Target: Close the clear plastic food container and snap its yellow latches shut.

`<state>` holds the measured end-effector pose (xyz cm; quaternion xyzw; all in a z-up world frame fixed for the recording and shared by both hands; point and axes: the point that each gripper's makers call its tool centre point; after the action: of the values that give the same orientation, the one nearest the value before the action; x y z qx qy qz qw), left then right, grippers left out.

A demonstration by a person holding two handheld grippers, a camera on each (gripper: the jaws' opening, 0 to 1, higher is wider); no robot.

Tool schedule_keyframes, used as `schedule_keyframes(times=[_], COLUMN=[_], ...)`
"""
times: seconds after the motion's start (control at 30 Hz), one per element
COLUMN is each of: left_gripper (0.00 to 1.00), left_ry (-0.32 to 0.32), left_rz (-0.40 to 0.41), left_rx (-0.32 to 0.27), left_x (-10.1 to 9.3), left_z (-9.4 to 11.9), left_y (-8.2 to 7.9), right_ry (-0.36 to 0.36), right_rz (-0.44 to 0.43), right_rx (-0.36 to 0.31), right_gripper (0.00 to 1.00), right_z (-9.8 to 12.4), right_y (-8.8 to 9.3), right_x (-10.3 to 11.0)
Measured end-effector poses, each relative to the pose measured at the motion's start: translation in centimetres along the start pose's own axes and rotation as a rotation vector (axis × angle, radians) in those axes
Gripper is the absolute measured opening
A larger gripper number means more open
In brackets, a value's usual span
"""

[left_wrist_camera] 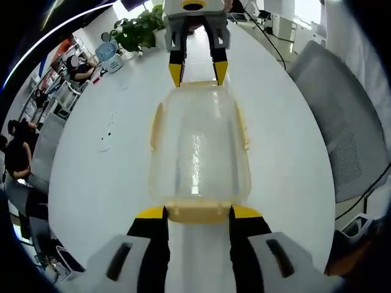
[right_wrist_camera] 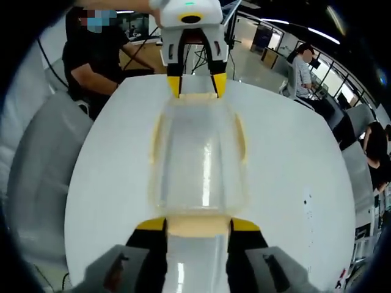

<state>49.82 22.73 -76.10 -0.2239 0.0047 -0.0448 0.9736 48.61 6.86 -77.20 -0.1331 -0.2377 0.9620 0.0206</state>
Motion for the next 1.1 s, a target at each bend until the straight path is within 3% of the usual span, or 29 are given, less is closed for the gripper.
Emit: schedule_keyframes(times=[0.77, 1.1], left_gripper=[0.36, 0.36], left_ry=[0.007, 0.011], left_rz=[-0.021, -0.023], left_rx=[-0.022, -0.021], left_x=[-0.4, -0.4], left_z=[-2.5, -3.3], left_y=[-5.4, -6.9], right_ry=[0.007, 0.005], right_rz=[-0.017, -0.023], right_rx=[0.027, 0.028], right_gripper=[0.35, 0.35], right_z=[3.1, 3.7], right_y=[5.1, 6.7], right_x=[0.5, 0.6])
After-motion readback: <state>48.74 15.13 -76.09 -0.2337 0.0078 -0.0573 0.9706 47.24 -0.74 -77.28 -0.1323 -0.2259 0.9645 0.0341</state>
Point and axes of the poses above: the point that each gripper's makers call its tool centre point, and the gripper's own axes: z roughly backward along the fingers, x roughly to its left, y roughly out of its underside, and after that the axes turned 10 degrees about y, right-handed
